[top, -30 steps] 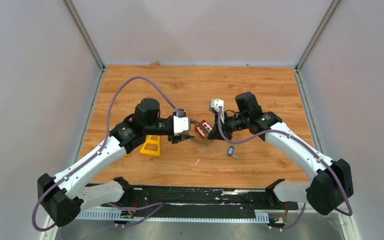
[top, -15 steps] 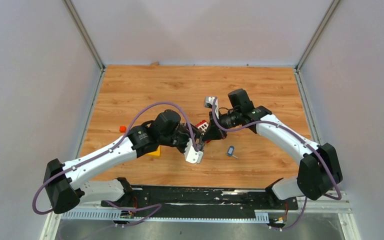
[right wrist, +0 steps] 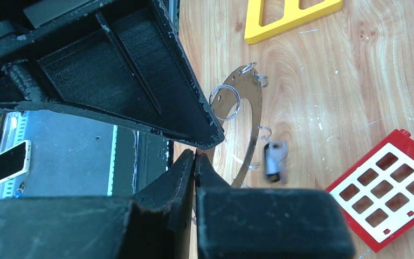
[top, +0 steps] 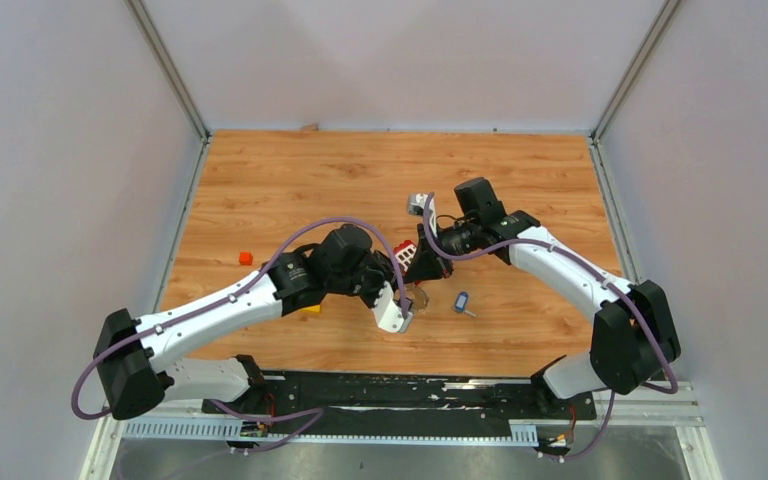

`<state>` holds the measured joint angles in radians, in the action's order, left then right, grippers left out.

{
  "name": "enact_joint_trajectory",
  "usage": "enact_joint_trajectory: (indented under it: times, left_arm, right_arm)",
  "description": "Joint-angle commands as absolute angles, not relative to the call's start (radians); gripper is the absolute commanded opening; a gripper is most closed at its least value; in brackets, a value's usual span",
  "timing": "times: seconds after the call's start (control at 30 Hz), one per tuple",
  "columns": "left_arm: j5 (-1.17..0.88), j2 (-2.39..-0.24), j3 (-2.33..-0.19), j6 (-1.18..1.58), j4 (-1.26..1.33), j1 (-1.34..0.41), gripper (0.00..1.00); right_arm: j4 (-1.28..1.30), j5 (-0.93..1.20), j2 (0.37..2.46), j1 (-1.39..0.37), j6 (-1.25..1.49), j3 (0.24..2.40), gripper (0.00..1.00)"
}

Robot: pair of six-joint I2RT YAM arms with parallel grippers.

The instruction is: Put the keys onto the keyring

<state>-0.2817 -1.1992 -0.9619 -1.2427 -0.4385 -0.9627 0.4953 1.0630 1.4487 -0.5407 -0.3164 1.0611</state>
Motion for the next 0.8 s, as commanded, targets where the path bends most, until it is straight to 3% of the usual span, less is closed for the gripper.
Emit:
enact_joint_trajectory:
  times: [0.0, 0.23, 0.43, 0.77]
  left_arm:
    - [-0.255, -1.192, -0.954, -1.255, -0.403, -0.966, 0.40]
    - [-0.225, -1.153, -0.910, -1.227, -0.373, -0.966, 0.39]
    - [-0.210, -1.100, -0.891, -1.164, -0.373, -0.960, 0.47]
    - [-0.416, -1.064, -0.918, -0.984, -0.418, -0.834, 0.57]
  right_arm:
    - [0.464, 1.096, 1.427, -0.544, -0.337, 1.081, 0.00]
    - [0.473, 1.077, 1.414, -0.539, -0.348, 1.071, 0.00]
    - [0.471, 1.069, 1.401, -0.527, -0.351, 1.065, 0.00]
    - [0.471, 1.049, 1.374, -0.522, -0.365, 1.055, 0.00]
